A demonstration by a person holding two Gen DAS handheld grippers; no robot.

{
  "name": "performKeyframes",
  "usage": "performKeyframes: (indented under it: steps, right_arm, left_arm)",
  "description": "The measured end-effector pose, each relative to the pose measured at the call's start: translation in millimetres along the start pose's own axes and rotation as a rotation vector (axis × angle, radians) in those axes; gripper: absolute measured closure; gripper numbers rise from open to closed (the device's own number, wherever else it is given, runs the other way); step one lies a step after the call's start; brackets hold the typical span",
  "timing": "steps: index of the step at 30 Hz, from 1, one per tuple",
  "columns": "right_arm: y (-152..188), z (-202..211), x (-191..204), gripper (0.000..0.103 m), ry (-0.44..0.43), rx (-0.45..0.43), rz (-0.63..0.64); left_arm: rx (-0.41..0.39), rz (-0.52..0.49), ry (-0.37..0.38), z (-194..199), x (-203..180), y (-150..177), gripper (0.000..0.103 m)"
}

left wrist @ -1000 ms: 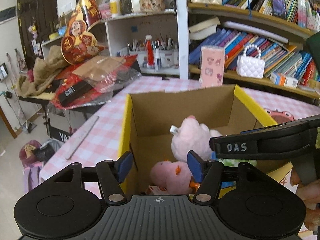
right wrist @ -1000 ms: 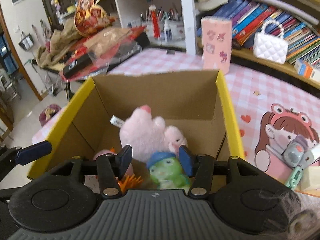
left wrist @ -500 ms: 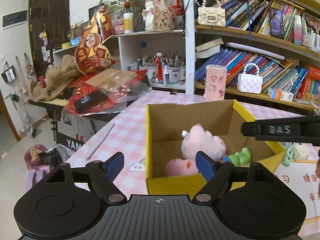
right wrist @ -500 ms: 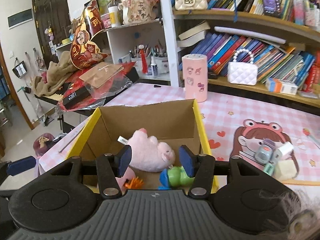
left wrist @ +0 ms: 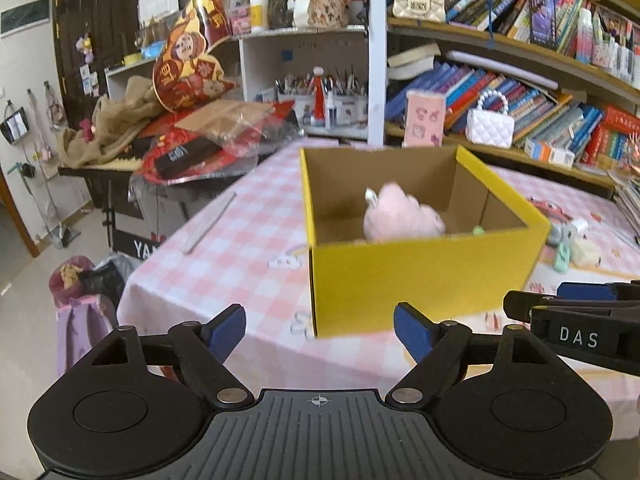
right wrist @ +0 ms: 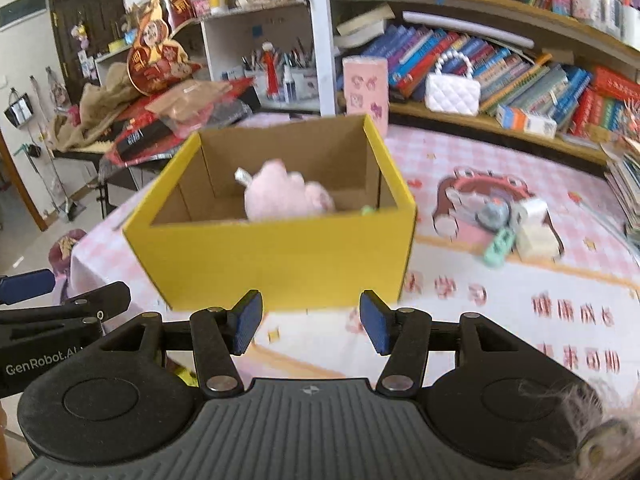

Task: Organize objects
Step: 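Withdraw both tools from the box toward the remaining toys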

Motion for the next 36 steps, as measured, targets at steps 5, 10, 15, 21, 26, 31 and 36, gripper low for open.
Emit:
performKeyframes:
  steps: [5, 10, 15, 21, 26, 31, 36]
  right_arm:
    - [24.6, 6.4, -0.1, 0.045, 0.022, 0.031, -0.013]
    - [39.5, 13.1, -5.0, 0.043, 0.039, 0.044, -0.044]
    - [54.4, 20.3, -13.2, 0.04, 0.078, 0.061, -0.073]
    - [67.7, 26.4, -27.3, 0.035, 0.138, 0.085, -0.104]
    - [74.0, 31.0, -44.5, 0.032, 0.183, 0.096, -0.143]
    - [78.5, 34.5, -64.4, 0.031, 0.231, 0.105, -0.193]
    - [81.3, 39.6, -84.9, 0.029, 0.277, 0.105, -0.232]
  left_arm:
    - [0.05, -0.011, 0.026, 2.1, -3.9, 18.5, 0.018]
    - [0.065, -0.044, 0.046, 6.3, -10.7, 29.2, 0.015]
    - [0.083, -0.08, 0.075, 9.0, -20.4, 37.4, 0.014]
    - [0.11, -0.123, 0.117, 7.3, -38.2, 42.7, 0.012]
    - [0.117, -0.169, 0.158, 4.6, -56.1, 42.7, 0.01]
    - [0.127, -0.215, 0.198, -0.6, -77.0, 40.4, 0.01]
    - [0.132, -0.253, 0.238, -6.9, -99.6, 35.7, 0.01]
Point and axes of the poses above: each gripper's, at about its wrist camera, not at the fingertips, and z roughly against the way its jaws point, x to its left, y to its underside, the point moved 4 cm from there along -z, roughly the way its jaws point, and after that the axes turned 7 degrees about x, right-handed, at the moved point
